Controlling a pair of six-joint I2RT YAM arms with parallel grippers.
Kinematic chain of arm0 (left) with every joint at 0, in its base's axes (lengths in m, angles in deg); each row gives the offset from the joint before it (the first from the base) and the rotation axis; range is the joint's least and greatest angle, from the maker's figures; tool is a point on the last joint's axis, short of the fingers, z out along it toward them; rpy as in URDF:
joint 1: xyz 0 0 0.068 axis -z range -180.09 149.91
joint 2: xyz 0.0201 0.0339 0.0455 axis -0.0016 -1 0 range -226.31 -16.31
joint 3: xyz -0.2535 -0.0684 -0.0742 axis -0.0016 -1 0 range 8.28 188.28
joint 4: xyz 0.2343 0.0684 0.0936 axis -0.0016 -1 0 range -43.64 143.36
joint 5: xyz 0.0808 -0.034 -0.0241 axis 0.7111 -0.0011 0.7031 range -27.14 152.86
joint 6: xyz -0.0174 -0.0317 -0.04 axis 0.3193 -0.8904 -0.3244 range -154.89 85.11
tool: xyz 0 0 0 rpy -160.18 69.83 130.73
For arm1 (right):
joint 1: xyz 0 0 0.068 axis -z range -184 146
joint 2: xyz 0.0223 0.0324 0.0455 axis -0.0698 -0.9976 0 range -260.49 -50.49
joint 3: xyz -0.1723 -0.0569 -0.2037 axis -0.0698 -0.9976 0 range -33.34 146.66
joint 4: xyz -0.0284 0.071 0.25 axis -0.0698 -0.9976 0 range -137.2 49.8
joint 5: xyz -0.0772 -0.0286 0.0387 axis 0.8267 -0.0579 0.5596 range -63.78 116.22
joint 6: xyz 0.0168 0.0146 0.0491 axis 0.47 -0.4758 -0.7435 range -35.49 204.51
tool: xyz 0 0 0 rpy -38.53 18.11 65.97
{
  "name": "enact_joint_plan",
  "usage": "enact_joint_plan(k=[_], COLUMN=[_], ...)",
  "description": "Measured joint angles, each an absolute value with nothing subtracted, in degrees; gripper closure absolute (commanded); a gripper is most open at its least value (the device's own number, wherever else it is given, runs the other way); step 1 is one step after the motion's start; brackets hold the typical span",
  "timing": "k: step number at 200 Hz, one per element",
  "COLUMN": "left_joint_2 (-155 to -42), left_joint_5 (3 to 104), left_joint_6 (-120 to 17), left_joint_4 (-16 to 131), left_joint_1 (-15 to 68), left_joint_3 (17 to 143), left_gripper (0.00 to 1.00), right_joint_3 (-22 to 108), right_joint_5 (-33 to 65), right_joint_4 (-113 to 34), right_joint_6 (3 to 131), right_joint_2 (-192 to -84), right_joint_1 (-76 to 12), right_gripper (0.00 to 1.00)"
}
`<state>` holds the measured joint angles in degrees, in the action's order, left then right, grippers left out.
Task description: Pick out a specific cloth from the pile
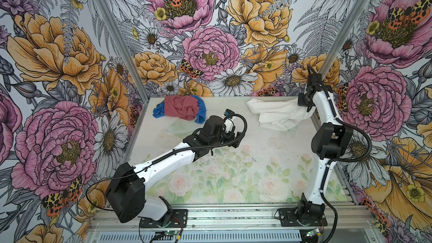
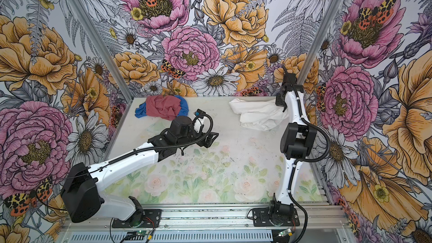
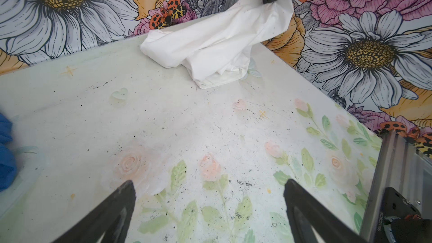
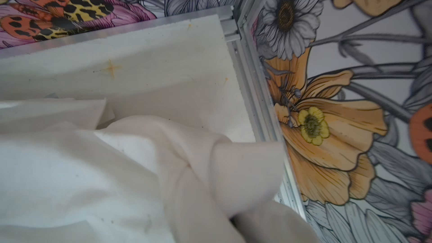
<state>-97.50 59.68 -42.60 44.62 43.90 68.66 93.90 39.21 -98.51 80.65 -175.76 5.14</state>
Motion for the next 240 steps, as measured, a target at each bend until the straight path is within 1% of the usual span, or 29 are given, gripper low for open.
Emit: enact_joint_plan(k=[32, 71, 86, 105, 147, 156, 164, 184, 193, 199, 206, 219, 240], left_joint_2=[-97.1, -94.8, -93.7, -92.4, -89.3, -88.9, -88.7, -88.3, -88.3, -88.3, -88.3, -88.3, -88.4], left_joint_5=[59.7, 60.1, 60.4, 60.9, 61.7, 61.9, 62.0, 62.0, 62.0, 62.0, 62.0, 62.0, 62.0], left_joint_6=[-43.4, -44.0, -44.0, -44.0, -44.2, -44.5, -44.6, -45.0, -45.1, -45.1, -45.2, -45.4, -45.5], left_joint_4=[45.1, 45.2, 45.2, 45.1, 44.6, 44.6, 44.6, 44.6, 44.6, 44.6, 44.6, 44.7, 44.9], left_joint_1=[43.9, 43.9, 43.9, 43.9, 42.9, 42.7, 42.6, 42.6, 42.6, 42.6, 42.6, 42.6, 42.5], left_joint_3=[68.2, 66.3, 65.5, 64.8, 62.9, 62.4, 62.0, 61.4, 61.2, 61.2, 61.2, 61.2, 61.2], left_gripper=[0.01, 0.01, 0.01, 0.01, 0.01, 0.01, 0.01, 0.01, 0.01, 0.01, 0.01, 0.01, 0.01], right_joint_3=[101.0, 113.4, 117.2, 119.8, 120.0, 119.9, 119.7, 119.4, 119.0, 118.8, 118.3, 117.1, 114.4], right_joint_5=[48.2, 51.8, 51.1, 47.4, 38.0, 36.7, 35.6, 33.6, 32.7, 32.0, 31.0, 28.8, 26.2], right_joint_4=[-100.6, -100.7, -100.6, -100.6, -100.8, -100.8, -100.8, -100.5, -100.4, -100.4, -100.3, -100.2, -100.4], right_joint_6=[84.2, 87.1, 87.1, 85.7, 80.0, 78.9, 78.0, 76.7, 76.8, 76.3, 76.4, 76.7, 76.6], right_joint_2=[-177.5, -187.1, -192.0, -197.4, -203.2, -203.5, -203.5, -203.5, -203.5, -203.5, -203.3, -202.4, -199.0], right_joint_1=[-3.1, -14.8, -18.1, -20.5, -19.4, -18.9, -18.3, -17.4, -17.1, -17.0, -17.0, -16.8, -16.5], right_gripper=[1.00, 1.00, 1.00, 1.00, 1.00, 0.92, 0.87, 0.60, 0.45, 0.33, 0.25, 0.19, 0.15])
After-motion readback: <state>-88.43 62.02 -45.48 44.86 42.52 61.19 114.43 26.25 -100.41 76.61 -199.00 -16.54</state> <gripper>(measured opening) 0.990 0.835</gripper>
